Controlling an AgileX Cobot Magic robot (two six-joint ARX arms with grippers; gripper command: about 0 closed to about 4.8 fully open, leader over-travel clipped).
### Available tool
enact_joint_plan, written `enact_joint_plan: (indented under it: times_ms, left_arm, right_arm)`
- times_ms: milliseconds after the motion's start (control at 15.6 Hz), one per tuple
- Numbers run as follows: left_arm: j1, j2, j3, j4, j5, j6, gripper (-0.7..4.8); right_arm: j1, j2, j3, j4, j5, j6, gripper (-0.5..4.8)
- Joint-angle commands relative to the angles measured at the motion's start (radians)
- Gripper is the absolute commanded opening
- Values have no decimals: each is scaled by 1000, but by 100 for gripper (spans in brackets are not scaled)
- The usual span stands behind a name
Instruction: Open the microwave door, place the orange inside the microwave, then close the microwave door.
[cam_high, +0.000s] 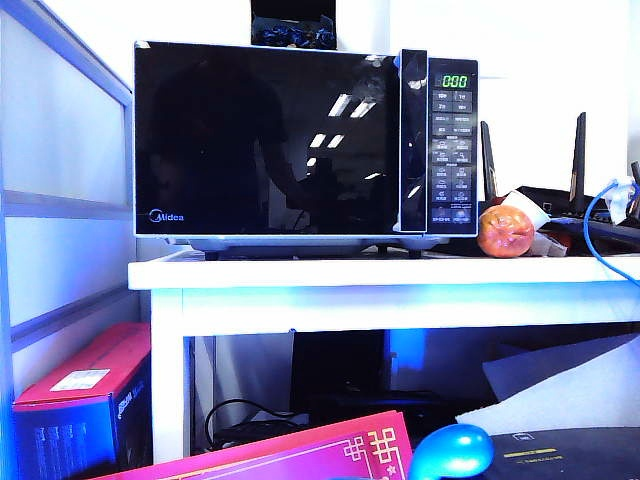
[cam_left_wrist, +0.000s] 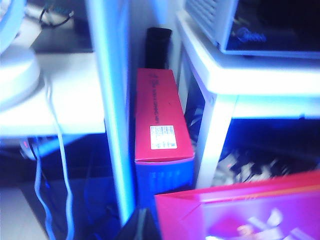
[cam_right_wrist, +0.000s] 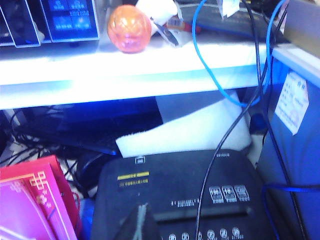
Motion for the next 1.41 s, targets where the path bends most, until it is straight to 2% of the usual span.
enact_joint_plan:
  times_ms: [64,321,450,514,578,706,835,1027,1220,1349,1413]
  left_arm:
    - [0,-3,-2,-20,31,55,-5]
    - [0,-3,-2,-13,50,41,-5]
    - [0,-3,-2,-5,60,-30,-5]
    - [0,-3,-1,35,115,-42,-5]
    - [0,-3,9,97,162,-73,-5]
    - [0,-3,101,121,143,-132,-5]
    - [0,9,245,114,138,-164,-5]
    - [0,202,558,57,178,-163,-5]
    - [0,496,935,-25,339,-163,-5]
    - [0,705,1238,-169,473,-168,-5]
    - [0,803,1375,-262,570,-169,-5]
  right_arm:
    - [0,-1,2,-82,-1,4,-1]
    - [0,-1,2,-79,-1,5,-1]
    - [0,-1,2,-78,0,5,-1]
    - [0,-1,2,-67,0,12,-1]
    - [0,-1,2,-43,-2,71,-1]
    - [0,-1,2,58,-1,221,-1]
    - [1,-1,16,183,-7,277,-1]
    - [1,0,143,159,5,288,-2]
    - [1,40,275,116,23,288,-2]
    - [1,87,353,127,18,285,-2]
    - [1,116,384,133,11,257,-2]
